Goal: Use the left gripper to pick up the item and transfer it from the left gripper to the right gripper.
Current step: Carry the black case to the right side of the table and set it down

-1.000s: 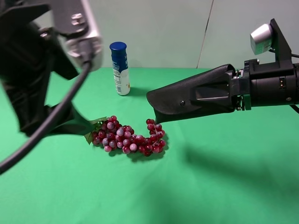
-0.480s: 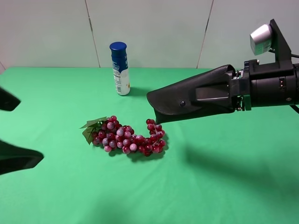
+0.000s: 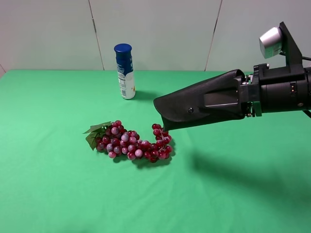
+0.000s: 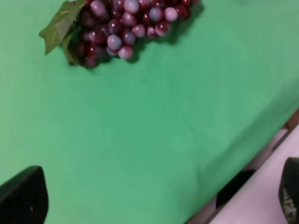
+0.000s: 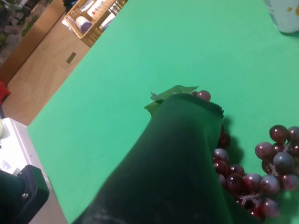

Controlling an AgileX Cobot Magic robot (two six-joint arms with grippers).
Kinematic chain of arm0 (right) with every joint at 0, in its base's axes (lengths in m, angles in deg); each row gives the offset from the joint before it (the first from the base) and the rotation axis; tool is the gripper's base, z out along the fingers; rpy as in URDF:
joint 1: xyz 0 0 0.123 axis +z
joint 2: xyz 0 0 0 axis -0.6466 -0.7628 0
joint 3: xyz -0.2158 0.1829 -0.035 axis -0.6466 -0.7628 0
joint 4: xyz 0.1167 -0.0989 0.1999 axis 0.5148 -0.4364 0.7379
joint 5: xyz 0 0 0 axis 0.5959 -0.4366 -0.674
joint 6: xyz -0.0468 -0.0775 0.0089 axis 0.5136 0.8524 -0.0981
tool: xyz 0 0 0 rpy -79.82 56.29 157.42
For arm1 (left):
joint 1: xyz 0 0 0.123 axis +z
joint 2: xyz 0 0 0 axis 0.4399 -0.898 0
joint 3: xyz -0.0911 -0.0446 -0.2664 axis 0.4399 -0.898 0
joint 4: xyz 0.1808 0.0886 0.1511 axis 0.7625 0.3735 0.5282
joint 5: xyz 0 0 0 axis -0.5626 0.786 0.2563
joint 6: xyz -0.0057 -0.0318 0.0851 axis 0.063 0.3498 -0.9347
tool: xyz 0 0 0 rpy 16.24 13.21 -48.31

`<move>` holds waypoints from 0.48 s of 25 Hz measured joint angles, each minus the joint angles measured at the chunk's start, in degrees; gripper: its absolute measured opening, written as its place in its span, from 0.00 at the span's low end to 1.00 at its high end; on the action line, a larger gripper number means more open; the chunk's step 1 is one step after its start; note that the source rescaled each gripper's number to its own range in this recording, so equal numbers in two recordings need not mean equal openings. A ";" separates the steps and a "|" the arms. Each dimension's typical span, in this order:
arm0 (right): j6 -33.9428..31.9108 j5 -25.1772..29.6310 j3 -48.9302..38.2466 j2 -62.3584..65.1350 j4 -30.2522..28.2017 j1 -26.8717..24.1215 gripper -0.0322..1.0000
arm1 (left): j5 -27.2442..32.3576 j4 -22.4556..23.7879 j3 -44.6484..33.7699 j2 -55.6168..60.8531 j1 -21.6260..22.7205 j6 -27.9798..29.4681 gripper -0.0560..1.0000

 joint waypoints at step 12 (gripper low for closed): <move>-0.78 -1.18 0.00 0.00 -1.72 0.00 0.04 | 3.31 -0.99 -1.43 6.29 0.00 1.19 1.00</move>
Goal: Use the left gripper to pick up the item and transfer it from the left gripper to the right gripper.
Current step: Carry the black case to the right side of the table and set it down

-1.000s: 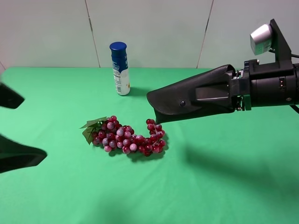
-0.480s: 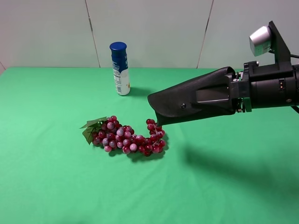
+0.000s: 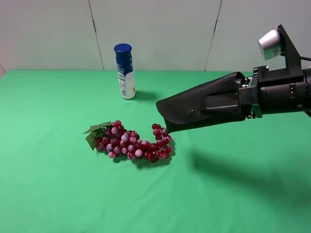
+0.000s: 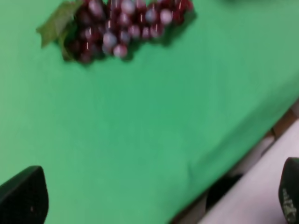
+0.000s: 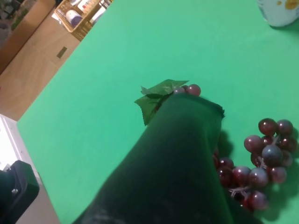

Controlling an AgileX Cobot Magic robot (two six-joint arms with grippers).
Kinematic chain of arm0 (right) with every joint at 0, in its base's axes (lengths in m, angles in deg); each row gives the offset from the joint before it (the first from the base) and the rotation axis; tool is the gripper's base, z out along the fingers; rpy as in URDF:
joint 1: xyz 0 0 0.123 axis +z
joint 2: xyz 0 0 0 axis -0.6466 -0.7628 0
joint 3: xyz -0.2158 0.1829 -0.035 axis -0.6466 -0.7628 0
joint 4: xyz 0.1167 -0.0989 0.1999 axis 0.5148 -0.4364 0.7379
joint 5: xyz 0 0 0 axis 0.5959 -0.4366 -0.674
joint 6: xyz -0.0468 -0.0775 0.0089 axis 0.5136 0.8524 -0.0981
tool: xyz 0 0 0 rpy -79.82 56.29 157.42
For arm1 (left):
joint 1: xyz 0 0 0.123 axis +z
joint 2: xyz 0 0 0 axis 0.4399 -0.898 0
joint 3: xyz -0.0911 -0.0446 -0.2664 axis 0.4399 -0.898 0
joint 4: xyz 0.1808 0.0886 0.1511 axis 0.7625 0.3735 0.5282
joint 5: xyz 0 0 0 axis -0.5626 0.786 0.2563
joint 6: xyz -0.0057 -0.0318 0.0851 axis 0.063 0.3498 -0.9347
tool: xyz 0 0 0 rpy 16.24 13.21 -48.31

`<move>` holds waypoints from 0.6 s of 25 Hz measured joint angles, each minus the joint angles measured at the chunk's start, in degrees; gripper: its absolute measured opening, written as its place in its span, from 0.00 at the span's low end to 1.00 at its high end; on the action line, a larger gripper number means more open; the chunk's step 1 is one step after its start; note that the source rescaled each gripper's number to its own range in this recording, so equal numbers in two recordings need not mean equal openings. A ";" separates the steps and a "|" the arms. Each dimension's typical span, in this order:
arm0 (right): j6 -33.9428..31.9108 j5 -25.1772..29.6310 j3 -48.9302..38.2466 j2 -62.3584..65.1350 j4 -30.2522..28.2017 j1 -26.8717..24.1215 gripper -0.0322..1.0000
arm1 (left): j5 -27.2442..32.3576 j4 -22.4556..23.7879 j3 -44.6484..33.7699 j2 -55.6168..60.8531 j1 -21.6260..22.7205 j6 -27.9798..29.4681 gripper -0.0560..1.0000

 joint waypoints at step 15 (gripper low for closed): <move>-0.51 -0.16 0.00 0.00 -0.34 0.00 0.04 | 2.90 -0.19 -1.22 0.00 0.00 0.05 0.99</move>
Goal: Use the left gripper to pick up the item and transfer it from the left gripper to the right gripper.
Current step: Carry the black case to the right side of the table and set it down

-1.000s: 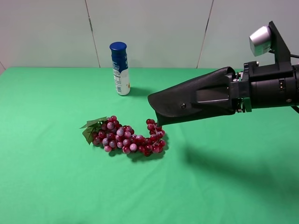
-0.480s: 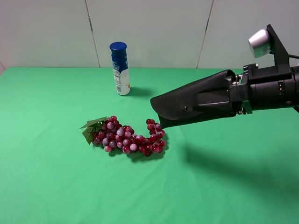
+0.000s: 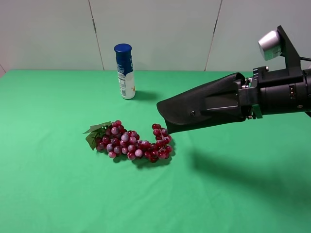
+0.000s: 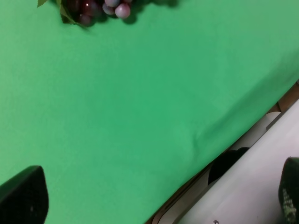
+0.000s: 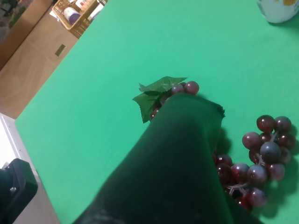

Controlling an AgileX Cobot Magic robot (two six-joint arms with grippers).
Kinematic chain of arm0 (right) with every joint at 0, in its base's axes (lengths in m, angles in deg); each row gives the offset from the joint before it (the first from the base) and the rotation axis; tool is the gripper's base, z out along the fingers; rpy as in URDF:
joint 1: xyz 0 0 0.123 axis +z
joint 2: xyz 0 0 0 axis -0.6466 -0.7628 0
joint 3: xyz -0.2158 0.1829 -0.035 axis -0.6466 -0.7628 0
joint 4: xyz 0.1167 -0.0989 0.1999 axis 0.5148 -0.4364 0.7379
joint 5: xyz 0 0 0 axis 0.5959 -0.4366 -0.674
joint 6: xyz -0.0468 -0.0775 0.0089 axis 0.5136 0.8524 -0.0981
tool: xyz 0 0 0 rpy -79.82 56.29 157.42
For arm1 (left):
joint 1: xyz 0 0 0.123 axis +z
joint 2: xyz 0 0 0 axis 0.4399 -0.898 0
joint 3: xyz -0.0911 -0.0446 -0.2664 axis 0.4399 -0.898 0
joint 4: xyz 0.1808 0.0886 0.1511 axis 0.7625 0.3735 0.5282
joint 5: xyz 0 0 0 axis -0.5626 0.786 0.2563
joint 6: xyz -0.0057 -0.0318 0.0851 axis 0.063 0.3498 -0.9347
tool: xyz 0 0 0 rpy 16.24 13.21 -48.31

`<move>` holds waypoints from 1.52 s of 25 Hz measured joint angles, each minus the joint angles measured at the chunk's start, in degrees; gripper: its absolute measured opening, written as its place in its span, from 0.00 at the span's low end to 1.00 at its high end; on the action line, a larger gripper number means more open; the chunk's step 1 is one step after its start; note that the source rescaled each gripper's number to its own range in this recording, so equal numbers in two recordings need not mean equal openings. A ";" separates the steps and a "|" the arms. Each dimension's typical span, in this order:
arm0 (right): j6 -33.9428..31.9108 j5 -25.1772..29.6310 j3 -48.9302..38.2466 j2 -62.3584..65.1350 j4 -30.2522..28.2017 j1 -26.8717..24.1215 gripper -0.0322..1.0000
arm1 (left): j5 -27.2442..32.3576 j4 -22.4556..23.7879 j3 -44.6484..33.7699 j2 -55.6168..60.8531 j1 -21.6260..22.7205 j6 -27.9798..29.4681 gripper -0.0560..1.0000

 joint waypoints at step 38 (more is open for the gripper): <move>-3.25 0.00 0.00 0.00 -0.86 0.00 0.04 | 0.20 0.91 0.00 14.91 49.08 0.05 0.98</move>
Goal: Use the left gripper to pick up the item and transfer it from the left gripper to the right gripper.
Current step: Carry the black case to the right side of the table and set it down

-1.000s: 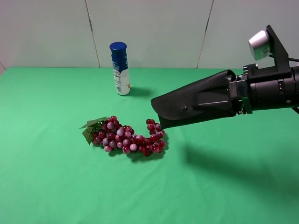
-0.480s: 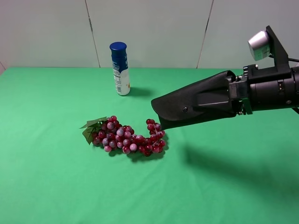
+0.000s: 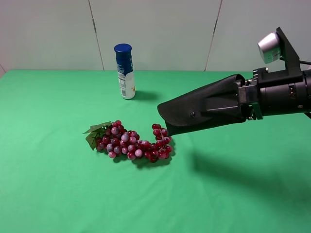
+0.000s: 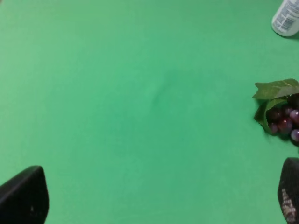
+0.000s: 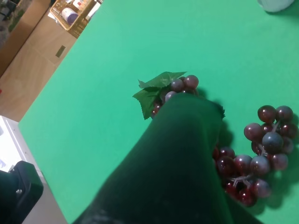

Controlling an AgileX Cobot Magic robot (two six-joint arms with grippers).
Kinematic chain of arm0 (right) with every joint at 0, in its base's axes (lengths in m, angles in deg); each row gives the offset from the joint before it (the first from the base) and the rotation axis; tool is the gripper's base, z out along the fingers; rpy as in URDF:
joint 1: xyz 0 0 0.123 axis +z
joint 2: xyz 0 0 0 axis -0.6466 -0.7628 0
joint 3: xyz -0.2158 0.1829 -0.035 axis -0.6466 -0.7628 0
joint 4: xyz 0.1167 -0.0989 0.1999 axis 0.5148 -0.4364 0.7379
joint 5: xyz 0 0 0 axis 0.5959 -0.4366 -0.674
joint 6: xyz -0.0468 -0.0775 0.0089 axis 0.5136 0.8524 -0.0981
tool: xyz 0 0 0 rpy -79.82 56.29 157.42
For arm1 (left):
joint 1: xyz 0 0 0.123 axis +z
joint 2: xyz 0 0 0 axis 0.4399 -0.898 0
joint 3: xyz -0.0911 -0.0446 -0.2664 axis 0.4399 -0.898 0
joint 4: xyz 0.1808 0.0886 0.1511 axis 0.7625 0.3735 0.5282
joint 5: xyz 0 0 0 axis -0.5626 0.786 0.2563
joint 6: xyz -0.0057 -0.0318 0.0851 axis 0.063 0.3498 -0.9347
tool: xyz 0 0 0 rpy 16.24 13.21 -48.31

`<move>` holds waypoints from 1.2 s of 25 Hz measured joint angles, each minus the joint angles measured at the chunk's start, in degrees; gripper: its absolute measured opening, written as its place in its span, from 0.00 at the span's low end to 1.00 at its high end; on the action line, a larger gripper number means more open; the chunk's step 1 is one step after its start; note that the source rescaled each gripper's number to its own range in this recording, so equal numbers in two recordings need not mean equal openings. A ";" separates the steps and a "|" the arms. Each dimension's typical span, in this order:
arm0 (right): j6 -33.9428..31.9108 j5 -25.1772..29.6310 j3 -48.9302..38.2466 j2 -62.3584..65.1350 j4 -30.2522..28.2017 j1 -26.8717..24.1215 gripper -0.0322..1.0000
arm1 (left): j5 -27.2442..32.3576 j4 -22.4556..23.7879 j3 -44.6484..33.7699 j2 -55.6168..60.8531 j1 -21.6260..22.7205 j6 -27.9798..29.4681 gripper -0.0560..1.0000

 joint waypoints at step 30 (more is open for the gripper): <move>-20.15 -11.92 9.03 -0.11 -9.56 0.00 0.04 | -0.06 1.32 0.00 0.00 0.00 -6.27 0.98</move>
